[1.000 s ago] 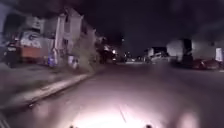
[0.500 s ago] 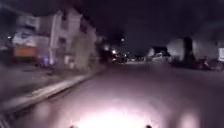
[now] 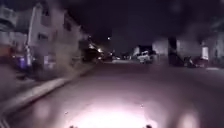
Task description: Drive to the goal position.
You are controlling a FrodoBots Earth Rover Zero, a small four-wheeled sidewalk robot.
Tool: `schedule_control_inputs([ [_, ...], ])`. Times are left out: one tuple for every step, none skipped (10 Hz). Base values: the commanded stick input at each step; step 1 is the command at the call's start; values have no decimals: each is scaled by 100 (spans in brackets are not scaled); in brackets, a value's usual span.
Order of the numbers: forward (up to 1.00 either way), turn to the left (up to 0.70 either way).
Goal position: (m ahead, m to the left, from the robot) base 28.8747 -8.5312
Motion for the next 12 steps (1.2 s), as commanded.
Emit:
schedule_control_inputs([
  [70, 0],
  [70, 0],
  [70, 0],
  [70, 0],
  [70, -4],
  [70, -12],
  [70, -24],
  [70, -31],
  [70, -30],
  [70, -15],
  [70, -1],
  [70, 0],
])
